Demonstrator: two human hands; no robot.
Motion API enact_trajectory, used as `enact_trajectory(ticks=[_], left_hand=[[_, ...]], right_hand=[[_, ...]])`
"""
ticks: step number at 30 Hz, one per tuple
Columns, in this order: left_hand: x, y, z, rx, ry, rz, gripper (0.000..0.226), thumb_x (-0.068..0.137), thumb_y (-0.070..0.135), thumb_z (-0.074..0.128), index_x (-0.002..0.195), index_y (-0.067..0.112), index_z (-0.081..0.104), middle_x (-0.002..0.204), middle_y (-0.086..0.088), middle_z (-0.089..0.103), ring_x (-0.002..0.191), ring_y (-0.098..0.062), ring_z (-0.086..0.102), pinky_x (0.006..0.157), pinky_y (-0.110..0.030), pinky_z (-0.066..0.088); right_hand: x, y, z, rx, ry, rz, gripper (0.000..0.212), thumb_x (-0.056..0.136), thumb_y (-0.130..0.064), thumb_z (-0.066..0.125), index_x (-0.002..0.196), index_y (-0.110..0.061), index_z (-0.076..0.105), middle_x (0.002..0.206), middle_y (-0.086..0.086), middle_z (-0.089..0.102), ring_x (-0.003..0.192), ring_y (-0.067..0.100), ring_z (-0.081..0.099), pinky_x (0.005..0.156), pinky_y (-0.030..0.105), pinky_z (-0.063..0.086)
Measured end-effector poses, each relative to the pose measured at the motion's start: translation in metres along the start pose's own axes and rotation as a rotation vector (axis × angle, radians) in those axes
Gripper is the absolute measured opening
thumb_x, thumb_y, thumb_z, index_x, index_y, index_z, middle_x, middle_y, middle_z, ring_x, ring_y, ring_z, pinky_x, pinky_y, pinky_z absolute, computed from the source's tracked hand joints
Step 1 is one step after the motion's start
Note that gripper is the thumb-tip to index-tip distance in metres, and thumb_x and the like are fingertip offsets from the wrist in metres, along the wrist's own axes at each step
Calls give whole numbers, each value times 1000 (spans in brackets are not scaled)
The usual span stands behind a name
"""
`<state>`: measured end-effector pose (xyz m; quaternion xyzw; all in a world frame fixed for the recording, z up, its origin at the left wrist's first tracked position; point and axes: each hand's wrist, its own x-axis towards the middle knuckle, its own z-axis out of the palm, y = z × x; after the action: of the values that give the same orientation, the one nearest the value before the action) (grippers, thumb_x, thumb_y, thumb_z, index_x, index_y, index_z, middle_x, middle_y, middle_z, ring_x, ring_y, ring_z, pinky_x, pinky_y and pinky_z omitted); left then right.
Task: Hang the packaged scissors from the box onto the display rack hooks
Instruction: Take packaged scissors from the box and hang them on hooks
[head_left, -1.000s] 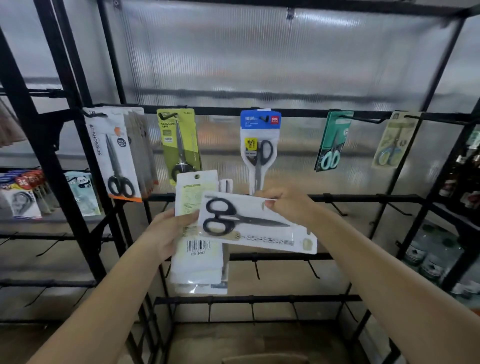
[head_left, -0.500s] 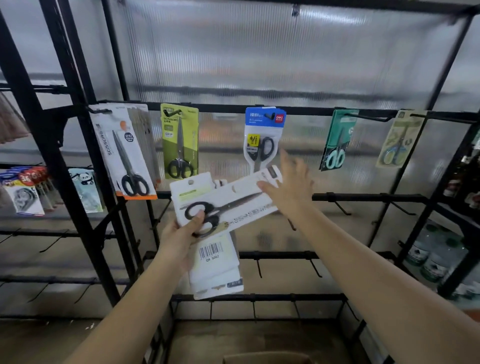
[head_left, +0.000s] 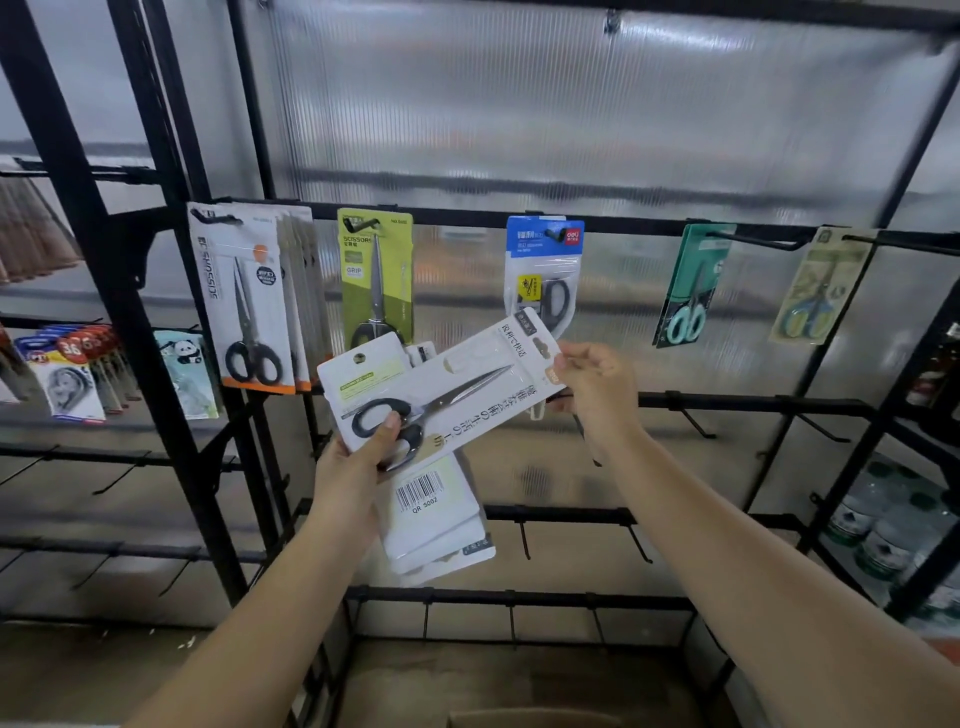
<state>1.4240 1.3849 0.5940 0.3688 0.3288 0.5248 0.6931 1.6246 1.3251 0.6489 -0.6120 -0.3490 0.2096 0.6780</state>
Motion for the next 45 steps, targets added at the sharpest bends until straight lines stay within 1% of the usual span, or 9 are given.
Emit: enact_trajectory(ticks=[4,9,13,19,24,29,32,39,45], left_hand=[[-1,-2,2,6,3,42,21,87,12,64,107,14,61,87,-1,69,82,-20,65,70,-33,54],[-4,-8,11,-59,53,13,8,85,14,66,92,16,63,67,6,71,63,-11,68,59,-27,56],[-6,-7,17,-58,67,-6,10,84,16,68,93,17,63,78,2,71,73,-16,67,63,-30,56],[-8,-6,9,-13,71,-38,27,86,20,66,112,13,63,104,-6,70,89,-23,67,69,-36,52],[-12,0,-5,-25,131,-60,21,87,9,64,108,10,62,97,-4,69,72,-17,70,48,-27,53],[-19,13,-31,47,209,52,19,85,14,67,104,13,64,103,-6,69,94,-23,66,72,-35,52],[-25,22,-51,88,252,125,16,84,17,68,100,18,65,101,-1,70,95,-21,66,85,-39,51],[-11,42,-76,93,249,163,16,85,16,68,100,16,64,97,1,69,87,-16,66,72,-31,51],[20,42,-66,128,124,124,19,89,2,59,102,16,63,103,-3,68,100,-26,64,88,-42,50]], right_hand=[[-7,1,-1,103,-123,39,19,87,-5,63,102,-14,54,104,11,70,84,20,70,64,31,58],[-15,8,13,606,-228,215,39,89,-7,58,127,-6,49,104,10,70,88,20,71,65,30,57],[-22,7,21,546,-275,221,28,90,-5,57,118,-11,56,101,8,71,89,22,70,67,31,58],[-8,-6,10,543,-54,210,21,92,-2,55,108,-15,58,100,4,69,83,16,68,54,25,55],[-4,-12,5,424,-14,100,22,91,-1,56,89,-22,57,92,3,69,83,19,67,61,27,55],[-7,-4,36,437,-110,97,21,91,1,55,94,-19,60,95,2,69,91,23,66,67,29,57],[-15,-3,57,488,-166,145,28,91,1,55,115,-12,58,94,0,69,86,20,68,64,30,58],[-25,-3,88,551,-137,169,30,91,-1,56,120,-10,56,93,2,69,79,17,68,63,30,57],[-23,-8,87,601,-49,207,27,91,1,54,112,-15,57,98,3,69,78,16,68,67,34,58]])
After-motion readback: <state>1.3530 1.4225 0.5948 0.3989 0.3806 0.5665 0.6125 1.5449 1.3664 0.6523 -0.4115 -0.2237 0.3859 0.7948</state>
